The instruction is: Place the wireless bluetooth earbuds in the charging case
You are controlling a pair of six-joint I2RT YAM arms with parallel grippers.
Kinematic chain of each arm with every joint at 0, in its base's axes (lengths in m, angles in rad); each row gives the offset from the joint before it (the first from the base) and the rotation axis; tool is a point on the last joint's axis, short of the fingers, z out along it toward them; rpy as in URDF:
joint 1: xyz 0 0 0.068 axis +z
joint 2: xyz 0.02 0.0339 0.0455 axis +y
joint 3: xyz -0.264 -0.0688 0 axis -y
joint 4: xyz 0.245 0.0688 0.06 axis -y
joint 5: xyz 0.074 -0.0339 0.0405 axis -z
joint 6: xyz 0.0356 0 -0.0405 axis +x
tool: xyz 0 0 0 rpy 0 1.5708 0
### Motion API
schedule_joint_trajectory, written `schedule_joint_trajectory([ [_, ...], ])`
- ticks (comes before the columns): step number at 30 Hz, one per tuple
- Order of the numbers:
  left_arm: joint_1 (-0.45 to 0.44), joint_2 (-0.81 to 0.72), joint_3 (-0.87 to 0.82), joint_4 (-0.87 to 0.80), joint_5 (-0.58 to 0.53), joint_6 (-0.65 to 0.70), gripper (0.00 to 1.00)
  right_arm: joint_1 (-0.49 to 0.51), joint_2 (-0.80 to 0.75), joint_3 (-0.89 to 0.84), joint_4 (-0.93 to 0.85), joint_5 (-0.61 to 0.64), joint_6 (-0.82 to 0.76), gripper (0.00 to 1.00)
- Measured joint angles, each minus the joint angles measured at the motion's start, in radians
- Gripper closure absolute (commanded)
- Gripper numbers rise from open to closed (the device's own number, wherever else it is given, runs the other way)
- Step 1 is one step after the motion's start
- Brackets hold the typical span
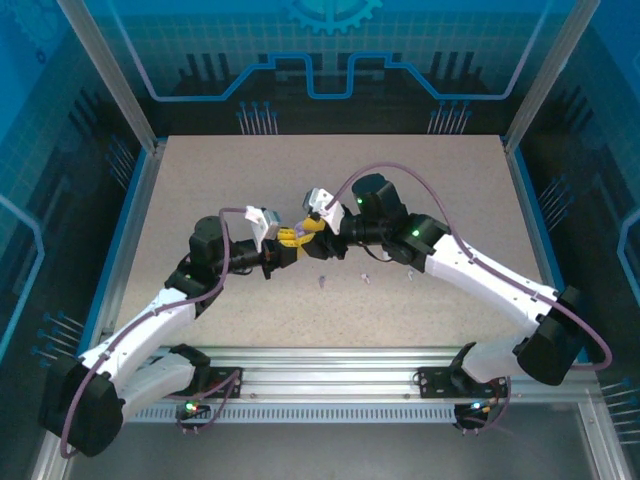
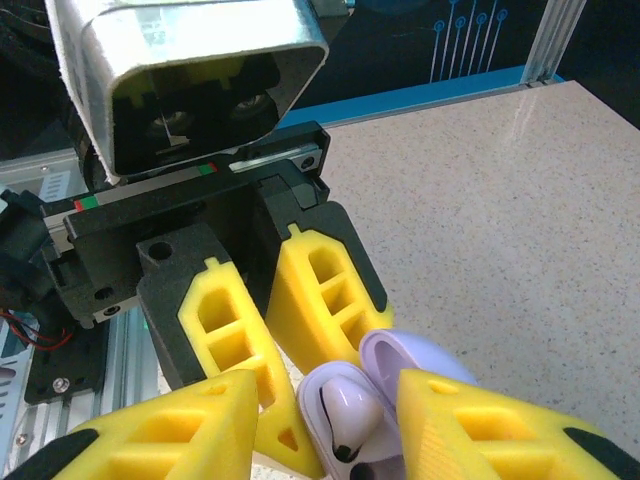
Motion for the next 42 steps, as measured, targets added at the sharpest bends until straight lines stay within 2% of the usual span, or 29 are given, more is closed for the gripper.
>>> schedule_joint_trajectory([
  [11, 0.0, -0.035, 0.0, -0.034, -0.015, 0.022, 0.81, -0.048, -0.098, -0.001, -0.035, 0.039, 0.167, 0.6],
  [21, 0.038, -0.111, 0.0, -0.145, -0.121, 0.021, 0.82, -0.058, -0.145, -0.031, -0.189, 0.174, 0.381, 0.64],
  [32, 0.054, -0.219, 0.0, -0.345, -0.312, 0.021, 0.81, -0.008, 0.104, 0.053, -0.489, 0.349, 0.677, 0.66],
  [36, 0.054, -0.239, 0.0, -0.389, -0.364, 0.021, 0.81, 0.03, 0.219, 0.129, -0.548, 0.386, 0.729, 0.66],
  [42, 0.055, -0.249, 0.0, -0.428, -0.397, 0.021, 0.81, 0.035, 0.379, 0.226, -0.591, 0.404, 0.753, 0.66],
])
